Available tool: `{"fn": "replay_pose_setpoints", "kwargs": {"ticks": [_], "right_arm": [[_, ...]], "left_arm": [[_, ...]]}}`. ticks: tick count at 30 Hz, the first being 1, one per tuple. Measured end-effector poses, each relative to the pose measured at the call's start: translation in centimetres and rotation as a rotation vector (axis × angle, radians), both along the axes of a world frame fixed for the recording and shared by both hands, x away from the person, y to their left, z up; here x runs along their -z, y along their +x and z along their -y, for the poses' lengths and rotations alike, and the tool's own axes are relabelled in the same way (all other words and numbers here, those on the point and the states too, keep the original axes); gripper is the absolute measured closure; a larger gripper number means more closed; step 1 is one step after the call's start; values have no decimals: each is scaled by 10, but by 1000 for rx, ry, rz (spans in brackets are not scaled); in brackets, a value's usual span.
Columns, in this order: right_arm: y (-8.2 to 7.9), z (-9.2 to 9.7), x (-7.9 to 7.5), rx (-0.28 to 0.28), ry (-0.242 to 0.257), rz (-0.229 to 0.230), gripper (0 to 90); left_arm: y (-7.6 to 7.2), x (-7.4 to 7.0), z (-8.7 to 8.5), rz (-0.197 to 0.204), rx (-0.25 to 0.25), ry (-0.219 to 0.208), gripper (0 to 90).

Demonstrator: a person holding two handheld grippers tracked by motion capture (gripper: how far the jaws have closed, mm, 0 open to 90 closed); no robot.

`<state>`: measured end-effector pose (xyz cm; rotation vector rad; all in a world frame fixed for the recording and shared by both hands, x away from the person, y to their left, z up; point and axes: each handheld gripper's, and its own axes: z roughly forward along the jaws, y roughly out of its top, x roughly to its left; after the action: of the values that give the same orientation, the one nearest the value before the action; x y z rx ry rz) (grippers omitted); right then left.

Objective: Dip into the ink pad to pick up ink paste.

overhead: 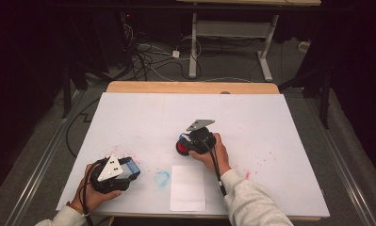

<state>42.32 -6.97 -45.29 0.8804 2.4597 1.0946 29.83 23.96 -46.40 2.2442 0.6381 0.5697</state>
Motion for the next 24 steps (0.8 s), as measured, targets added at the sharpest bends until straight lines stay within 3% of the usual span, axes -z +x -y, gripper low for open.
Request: {"fn": "replay_pose_setpoints", "kwargs": {"ticks": [24], "right_arm": [[-3, 2, 2, 19, 28, 16, 701]], "left_arm": [[0, 0, -1, 0, -2, -2, 391]]}}
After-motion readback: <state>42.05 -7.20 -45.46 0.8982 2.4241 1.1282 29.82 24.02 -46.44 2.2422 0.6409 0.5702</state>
